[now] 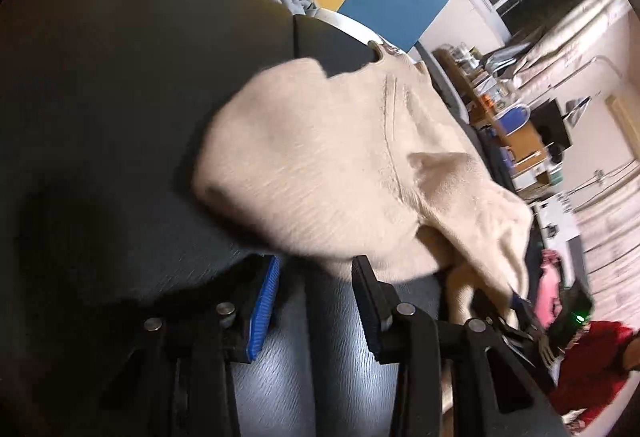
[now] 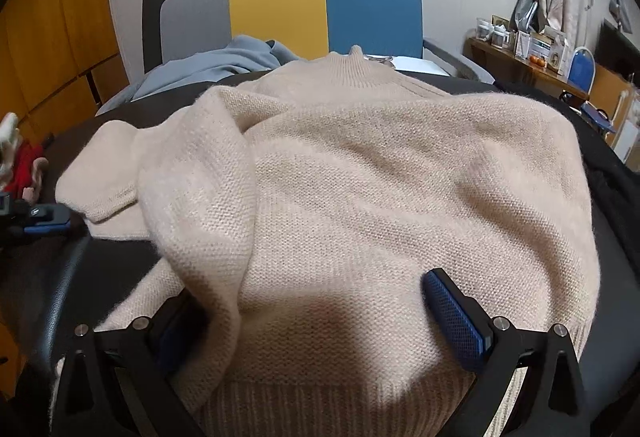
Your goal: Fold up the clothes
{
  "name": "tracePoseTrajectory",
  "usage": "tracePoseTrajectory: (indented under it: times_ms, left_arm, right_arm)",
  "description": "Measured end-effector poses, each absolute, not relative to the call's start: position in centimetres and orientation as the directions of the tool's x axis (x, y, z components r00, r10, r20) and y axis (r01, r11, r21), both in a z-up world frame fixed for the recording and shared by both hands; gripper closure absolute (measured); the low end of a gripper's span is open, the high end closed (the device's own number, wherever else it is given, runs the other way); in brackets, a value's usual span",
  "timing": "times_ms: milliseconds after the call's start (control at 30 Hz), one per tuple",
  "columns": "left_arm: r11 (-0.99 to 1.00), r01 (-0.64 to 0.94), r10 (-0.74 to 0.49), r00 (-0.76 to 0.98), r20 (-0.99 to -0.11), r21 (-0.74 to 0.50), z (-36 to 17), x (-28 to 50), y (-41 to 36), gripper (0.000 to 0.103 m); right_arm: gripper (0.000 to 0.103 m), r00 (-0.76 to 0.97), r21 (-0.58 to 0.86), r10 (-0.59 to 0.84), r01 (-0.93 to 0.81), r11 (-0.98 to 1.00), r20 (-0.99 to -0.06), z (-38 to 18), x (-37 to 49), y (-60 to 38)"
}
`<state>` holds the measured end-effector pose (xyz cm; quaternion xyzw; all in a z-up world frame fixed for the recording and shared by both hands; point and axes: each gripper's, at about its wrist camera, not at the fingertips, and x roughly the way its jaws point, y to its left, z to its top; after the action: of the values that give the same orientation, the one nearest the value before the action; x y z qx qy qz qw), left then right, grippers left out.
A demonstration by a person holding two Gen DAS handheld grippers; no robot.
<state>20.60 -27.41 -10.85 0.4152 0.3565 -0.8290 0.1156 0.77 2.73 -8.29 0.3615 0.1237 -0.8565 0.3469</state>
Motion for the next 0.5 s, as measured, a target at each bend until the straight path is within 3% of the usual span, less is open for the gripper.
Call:
tracePoseTrajectory:
  times_ms: [133, 233, 300, 333, 367, 400, 500]
  left_arm:
    - [-0.737, 0.493, 0.105, -0.591, -0.8, -0.462, -11.5, 18.7, -25.9, 0.065]
    - [-0.759, 0.503, 0.043, -0.596, -0.802, -0.414, -11.5, 18.0, -25.0, 0.057]
    - [-0.78, 0.499, 0.009, -0.595, -0.803, -0.378, -11.2, 17.4, -24.6, 0.058]
    - [-0.785, 0.495, -0.001, -0.602, -0.798, -0.373, -11.2, 17.4, -24.8, 0.063]
    - [-0.789, 0.492, -0.011, -0.61, -0.793, -0.367, -11.1, 17.3, -25.0, 0.077]
    - [-0.784, 0.491, -0.008, -0.621, -0.784, -0.38, -10.9, 17.3, -25.5, 0.098]
    - [-0.732, 0.49, 0.027, -0.674, -0.738, -0.474, -9.7, 18.6, -27.7, 0.097]
  right_arm:
    - [0.0, -0.5, 0.042, -0.514, 0.687, -0.725, -0.697, -8.3, 0.8, 2.8]
    - [0.0, -0.505, 0.042, -0.519, 0.687, -0.725, -0.69, -8.4, 0.7, 2.7]
    - [0.0, -0.51, 0.041, -0.522, 0.687, -0.726, -0.684, -8.4, 0.8, 2.7]
    - [0.0, -0.511, 0.041, -0.523, 0.687, -0.725, -0.682, -8.4, 0.8, 2.7]
    - [0.0, -0.512, 0.044, -0.526, 0.687, -0.725, -0.679, -8.4, 0.8, 2.8]
    - [0.0, -0.512, 0.045, -0.528, 0.687, -0.725, -0.677, -8.4, 0.9, 2.8]
    - [0.0, -0.511, 0.045, -0.529, 0.689, -0.723, -0.678, -8.4, 0.9, 2.9]
